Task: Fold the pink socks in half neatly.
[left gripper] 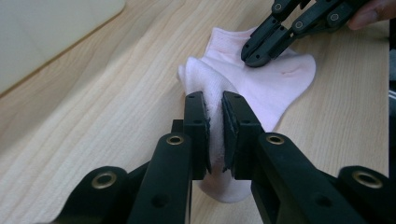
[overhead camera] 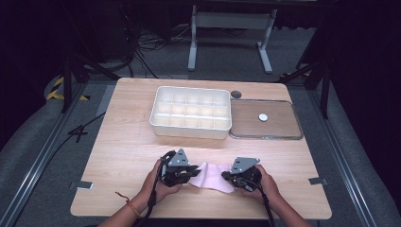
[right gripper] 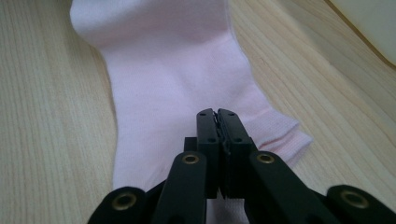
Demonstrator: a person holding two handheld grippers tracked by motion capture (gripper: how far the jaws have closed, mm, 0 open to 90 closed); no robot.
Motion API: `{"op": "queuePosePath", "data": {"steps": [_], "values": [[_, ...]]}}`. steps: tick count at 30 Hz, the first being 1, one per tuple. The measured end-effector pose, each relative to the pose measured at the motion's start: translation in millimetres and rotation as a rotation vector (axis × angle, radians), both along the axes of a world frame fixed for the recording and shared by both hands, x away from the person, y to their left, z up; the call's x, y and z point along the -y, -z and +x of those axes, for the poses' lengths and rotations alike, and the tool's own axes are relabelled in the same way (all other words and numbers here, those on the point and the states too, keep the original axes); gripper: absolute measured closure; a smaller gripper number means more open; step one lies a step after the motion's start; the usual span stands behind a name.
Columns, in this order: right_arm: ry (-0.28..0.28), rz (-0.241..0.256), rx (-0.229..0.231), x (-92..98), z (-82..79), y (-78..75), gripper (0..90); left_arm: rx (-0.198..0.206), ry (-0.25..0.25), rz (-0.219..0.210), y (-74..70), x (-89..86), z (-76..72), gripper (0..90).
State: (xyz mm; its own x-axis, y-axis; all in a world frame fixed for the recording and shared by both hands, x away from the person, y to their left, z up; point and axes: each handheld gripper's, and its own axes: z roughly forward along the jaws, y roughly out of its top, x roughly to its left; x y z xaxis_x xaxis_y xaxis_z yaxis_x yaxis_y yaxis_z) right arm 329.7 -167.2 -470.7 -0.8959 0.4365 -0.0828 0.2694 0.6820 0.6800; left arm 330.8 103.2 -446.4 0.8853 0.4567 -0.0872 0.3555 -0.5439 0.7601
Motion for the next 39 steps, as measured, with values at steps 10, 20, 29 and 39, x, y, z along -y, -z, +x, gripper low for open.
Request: {"op": "queuePosePath", "data": {"steps": [10,20,29,39], "values": [[0.002,-0.004,-0.002,-0.9,0.2,-0.6,88.5,0.032,-0.004,0.08,-6.9,15.7,3.9,79.7],[-0.005,-0.008,0.004,-1.8,0.6,-0.8,88.2,0.038,0.038,0.131,-3.1,36.3,7.9,80.9],[0.024,0.026,0.024,8.5,1.3,-10.2,85.1,0.036,0.038,0.135,-3.7,35.4,8.6,80.8],[0.061,0.006,0.0,15.0,7.8,-4.3,85.6,0.072,0.077,0.168,-7.0,45.4,4.9,79.7]]}}
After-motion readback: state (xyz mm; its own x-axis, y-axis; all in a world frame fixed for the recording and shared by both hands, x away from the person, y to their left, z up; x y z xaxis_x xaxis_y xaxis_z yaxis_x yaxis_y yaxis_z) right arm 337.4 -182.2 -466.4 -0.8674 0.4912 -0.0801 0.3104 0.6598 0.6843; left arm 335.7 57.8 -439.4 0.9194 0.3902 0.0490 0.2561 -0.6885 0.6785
